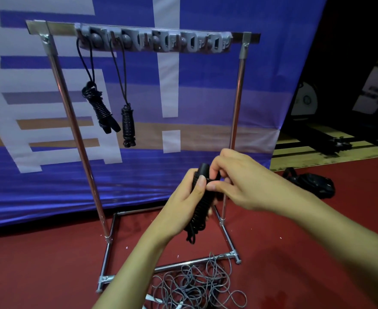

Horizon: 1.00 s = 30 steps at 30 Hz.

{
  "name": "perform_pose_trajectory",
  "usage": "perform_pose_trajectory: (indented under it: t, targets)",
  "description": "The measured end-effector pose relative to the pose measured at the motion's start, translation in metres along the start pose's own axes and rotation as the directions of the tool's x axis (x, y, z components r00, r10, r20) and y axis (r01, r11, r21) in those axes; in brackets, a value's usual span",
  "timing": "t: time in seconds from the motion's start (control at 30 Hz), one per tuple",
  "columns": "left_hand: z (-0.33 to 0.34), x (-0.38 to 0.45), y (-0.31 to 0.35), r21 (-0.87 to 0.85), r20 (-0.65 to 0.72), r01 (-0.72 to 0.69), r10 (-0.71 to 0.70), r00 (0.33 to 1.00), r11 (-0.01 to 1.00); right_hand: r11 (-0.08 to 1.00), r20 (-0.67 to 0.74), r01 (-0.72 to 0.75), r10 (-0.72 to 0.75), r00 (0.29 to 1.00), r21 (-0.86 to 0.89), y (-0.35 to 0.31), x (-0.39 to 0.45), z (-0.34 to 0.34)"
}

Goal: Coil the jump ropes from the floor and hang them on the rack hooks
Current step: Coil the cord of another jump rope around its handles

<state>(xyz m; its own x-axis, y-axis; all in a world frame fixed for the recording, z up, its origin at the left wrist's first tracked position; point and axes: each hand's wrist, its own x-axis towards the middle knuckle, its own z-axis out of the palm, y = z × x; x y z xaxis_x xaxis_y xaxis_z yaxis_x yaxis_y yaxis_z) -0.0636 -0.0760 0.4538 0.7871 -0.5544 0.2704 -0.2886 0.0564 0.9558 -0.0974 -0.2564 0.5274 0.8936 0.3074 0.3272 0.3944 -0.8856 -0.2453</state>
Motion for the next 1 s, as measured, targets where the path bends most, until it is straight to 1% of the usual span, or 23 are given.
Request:
perform_pose_trajectory:
  t: [0.07, 0.1, 0.17, 0.27, 0.37, 0.43, 0.47, 0.5, 0.57, 0.63, 0.7, 0.8, 0.87, 0.93, 1.0]
  targets:
    - [-0.003, -0.002, 0.0, -0.041, 0.054, 0.027, -0.024, 0.998, 0.999, 0.985, 0.099, 0.019, -0.002, 0.995, -0.17, -0.001, 0.001, -0.007]
    - [-0.005, -0.002, -0.001, -0.056, 0.085, 0.04, -0.035, 0.996, 0.998, 0.975, 0.132, 0.028, 0.001, 0.991, -0.22, -0.001, 0.001, -0.009]
    - [-0.008, -0.002, -0.002, -0.049, 0.109, 0.045, -0.039, 0.993, 0.998, 0.968, 0.152, 0.047, -0.009, 0.988, -0.246, -0.002, 0.001, -0.01]
    - [-0.008, 0.001, 0.0, -0.001, 0.07, 0.005, -0.005, 0.998, 1.0, 0.968, 0.073, 0.08, -0.065, 0.995, -0.236, -0.002, -0.001, -0.005]
    - [-0.006, 0.003, 0.002, 0.056, 0.026, -0.012, 0.01, 1.0, 0.998, 0.953, -0.02, 0.127, -0.138, 0.99, -0.277, -0.001, -0.002, 0.003]
    - [-0.007, 0.003, 0.001, 0.074, 0.021, -0.015, 0.013, 1.0, 0.997, 0.964, -0.039, 0.097, -0.11, 0.993, -0.248, 0.001, -0.002, 0.006]
    - [-0.008, 0.003, 0.0, 0.083, 0.023, -0.017, 0.015, 1.0, 0.996, 0.975, -0.034, 0.083, -0.092, 0.995, -0.205, 0.001, -0.002, 0.007]
    - [-0.008, 0.003, -0.001, 0.098, 0.027, -0.022, 0.019, 0.999, 0.995, 0.986, -0.016, 0.074, -0.078, 0.997, -0.147, 0.001, -0.001, 0.008]
    - [-0.01, 0.002, -0.002, 0.119, 0.035, -0.024, 0.02, 0.999, 0.993, 0.996, 0.069, 0.066, -0.061, 0.996, -0.059, 0.004, 0.001, 0.003]
    - [-0.01, 0.001, -0.003, 0.123, 0.031, -0.016, 0.012, 0.999, 0.992, 0.997, 0.15, 0.076, -0.07, 0.986, -0.033, 0.005, 0.003, -0.004]
    - [-0.01, 0.001, -0.004, 0.143, 0.027, -0.013, 0.009, 1.0, 0.99, 0.992, 0.165, 0.104, -0.091, 0.982, -0.074, 0.004, 0.005, -0.007]
    - [-0.008, 0.001, -0.003, 0.147, 0.016, -0.009, 0.007, 1.0, 0.989, 0.965, 0.118, 0.139, -0.114, 0.986, -0.223, -0.001, 0.006, -0.004]
    - [-0.008, 0.001, 0.0, 0.122, 0.02, -0.017, 0.014, 1.0, 0.992, 0.946, 0.04, 0.131, -0.124, 0.991, -0.296, -0.004, 0.007, -0.001]
    - [-0.008, 0.003, 0.004, 0.109, -0.005, -0.028, 0.029, 1.0, 0.994, 0.937, -0.063, 0.14, -0.169, 0.984, -0.32, -0.005, 0.008, 0.002]
    - [-0.008, 0.006, 0.005, 0.108, -0.081, -0.047, 0.056, 0.995, 0.993, 0.945, -0.159, 0.147, -0.2, 0.967, -0.294, -0.005, 0.01, 0.007]
